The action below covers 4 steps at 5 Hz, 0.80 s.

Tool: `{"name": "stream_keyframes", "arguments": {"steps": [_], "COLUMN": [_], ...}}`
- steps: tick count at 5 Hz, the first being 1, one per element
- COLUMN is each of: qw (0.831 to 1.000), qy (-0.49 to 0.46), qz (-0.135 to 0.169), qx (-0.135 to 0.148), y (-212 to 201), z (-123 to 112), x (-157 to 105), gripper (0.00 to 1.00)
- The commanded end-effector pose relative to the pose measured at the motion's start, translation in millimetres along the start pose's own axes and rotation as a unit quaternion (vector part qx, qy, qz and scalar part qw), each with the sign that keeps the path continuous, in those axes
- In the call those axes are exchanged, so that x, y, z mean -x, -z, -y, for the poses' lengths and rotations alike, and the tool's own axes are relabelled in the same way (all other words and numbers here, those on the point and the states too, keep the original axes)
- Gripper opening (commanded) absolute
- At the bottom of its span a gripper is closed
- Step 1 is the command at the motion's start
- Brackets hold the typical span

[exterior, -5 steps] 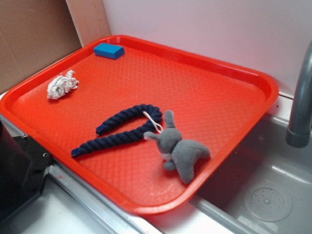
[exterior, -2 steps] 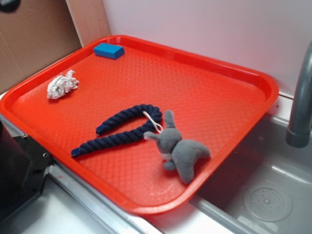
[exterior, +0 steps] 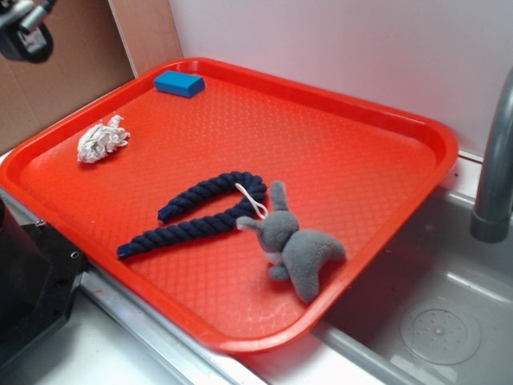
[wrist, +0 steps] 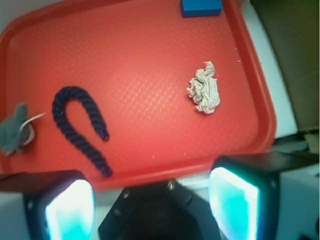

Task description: Grab the white paper.

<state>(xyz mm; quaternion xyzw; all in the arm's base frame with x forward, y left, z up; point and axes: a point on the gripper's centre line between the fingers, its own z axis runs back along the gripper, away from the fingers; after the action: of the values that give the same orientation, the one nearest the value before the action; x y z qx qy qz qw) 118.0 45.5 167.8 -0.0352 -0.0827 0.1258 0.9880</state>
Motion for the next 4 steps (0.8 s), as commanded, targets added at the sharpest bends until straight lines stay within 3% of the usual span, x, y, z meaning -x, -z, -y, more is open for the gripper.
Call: {"name": "stream_keyframes", "arguments": {"steps": [1, 2, 4], "qw": [1.000, 0.999, 0.999], "qy": [-0.026, -0.041, -0.025], "qz": [0.005, 0.002, -0.002], "qx": [-0.006, -0.021, -0.023], "y": [43, 73, 120], "z": [-46, -63, -73], "x": [-27, -37, -68], "gripper": [1.00, 1.00, 1.00]}}
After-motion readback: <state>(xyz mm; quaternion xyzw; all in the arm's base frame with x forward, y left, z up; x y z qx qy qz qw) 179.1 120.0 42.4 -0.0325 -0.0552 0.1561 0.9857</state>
